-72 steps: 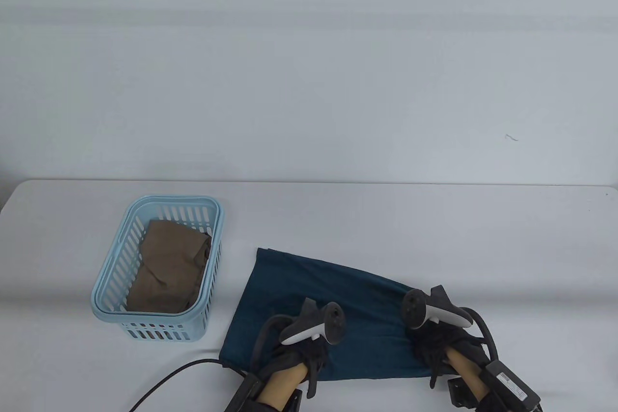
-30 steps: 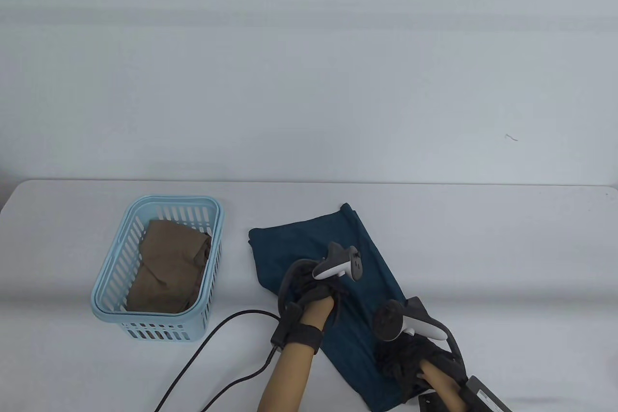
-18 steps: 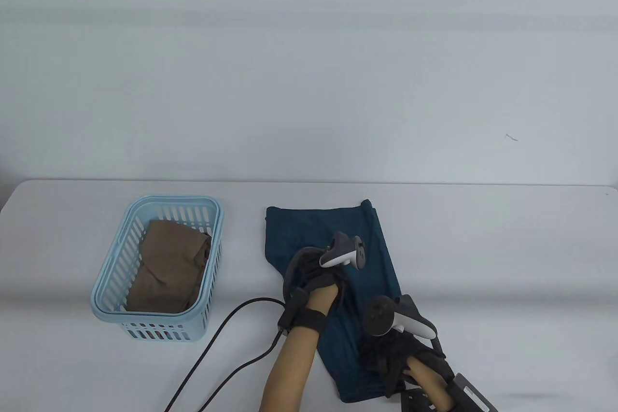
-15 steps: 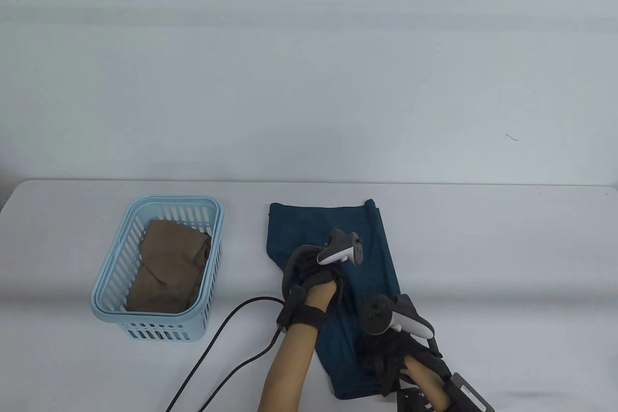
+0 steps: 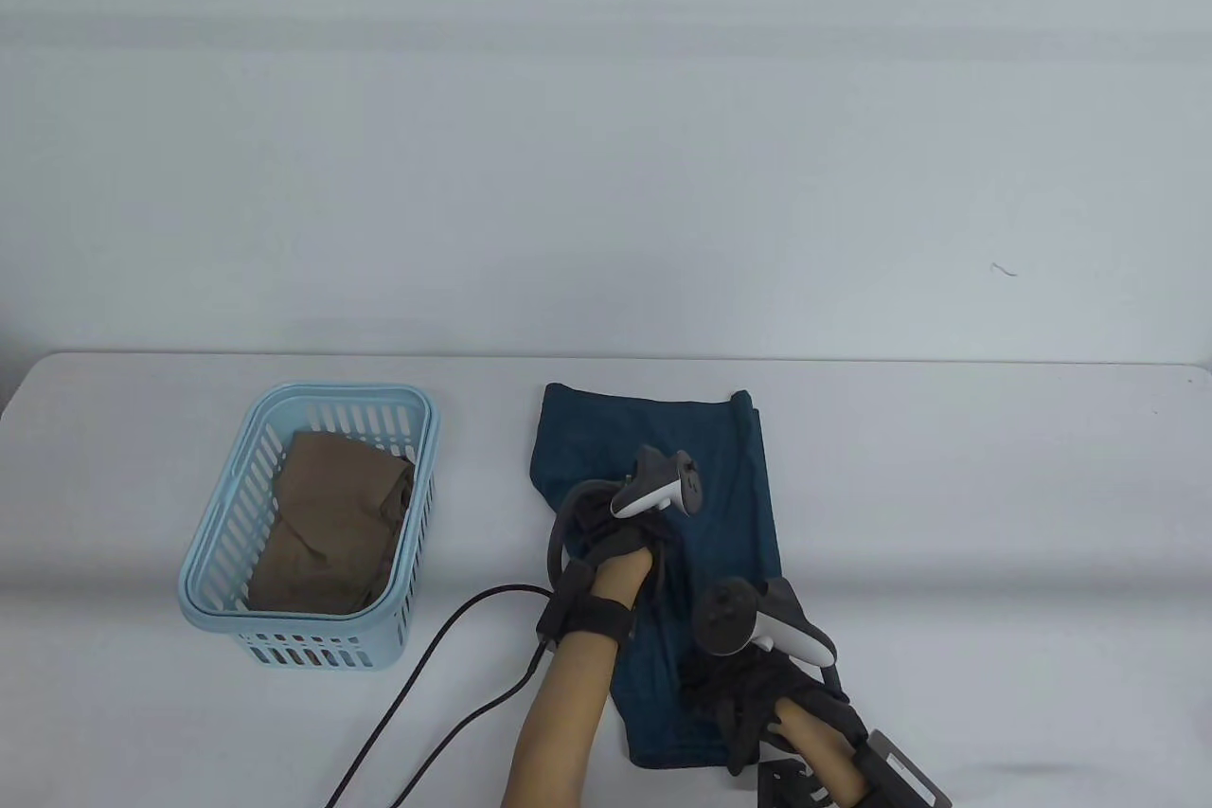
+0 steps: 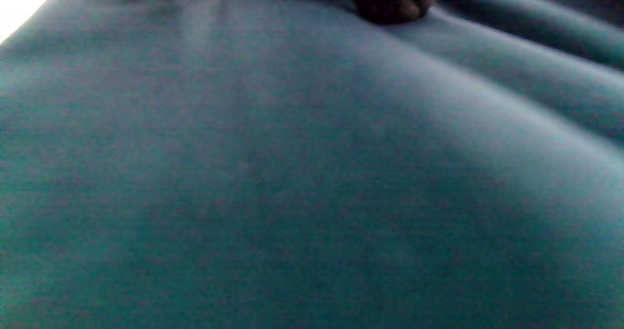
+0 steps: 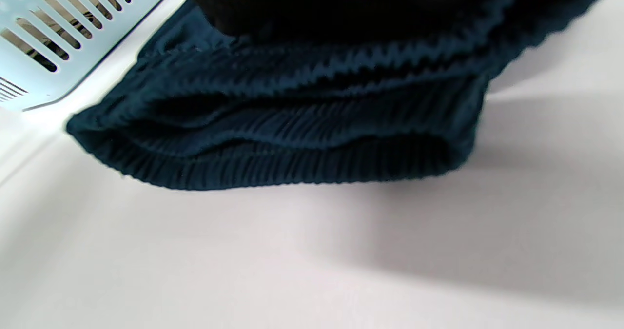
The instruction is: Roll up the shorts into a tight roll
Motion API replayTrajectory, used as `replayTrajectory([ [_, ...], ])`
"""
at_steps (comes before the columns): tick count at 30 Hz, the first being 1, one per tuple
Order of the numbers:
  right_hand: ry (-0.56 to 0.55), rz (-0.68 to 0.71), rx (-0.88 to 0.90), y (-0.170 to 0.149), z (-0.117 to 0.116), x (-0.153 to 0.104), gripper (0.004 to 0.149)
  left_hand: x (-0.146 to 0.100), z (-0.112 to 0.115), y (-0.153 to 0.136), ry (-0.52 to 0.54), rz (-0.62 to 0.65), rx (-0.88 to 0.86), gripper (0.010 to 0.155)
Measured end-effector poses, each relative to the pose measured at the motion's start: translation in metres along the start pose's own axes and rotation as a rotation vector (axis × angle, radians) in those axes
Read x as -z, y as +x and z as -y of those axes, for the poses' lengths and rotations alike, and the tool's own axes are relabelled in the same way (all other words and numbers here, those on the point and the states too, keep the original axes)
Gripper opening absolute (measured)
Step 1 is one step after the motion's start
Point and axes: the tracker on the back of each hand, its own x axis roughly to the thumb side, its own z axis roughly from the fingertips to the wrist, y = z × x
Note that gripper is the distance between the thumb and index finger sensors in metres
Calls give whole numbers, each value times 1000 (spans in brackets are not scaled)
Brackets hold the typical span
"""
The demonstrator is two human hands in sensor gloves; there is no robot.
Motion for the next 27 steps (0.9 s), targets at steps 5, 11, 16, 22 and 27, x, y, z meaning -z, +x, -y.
replayTrajectory([
  [5, -10, -11, 8, 0, 1, -3, 55, -8, 1, -6, 70, 23, 26, 64],
  [11, -271, 119, 89, -4, 35, -54, 55, -79, -17, -23, 305, 204, -78, 71],
  [16, -383, 172, 17, -21, 40, -79, 51, -153, -2, -23, 382, 446, -93, 68],
  [22, -334, 210, -79, -28, 10, -76, 50, -200, 48, -6, 317, 604, -26, 59],
  [27, -231, 163, -283, -21, -17, -68, 65, -201, 90, 7, 244, 602, 99, 63],
])
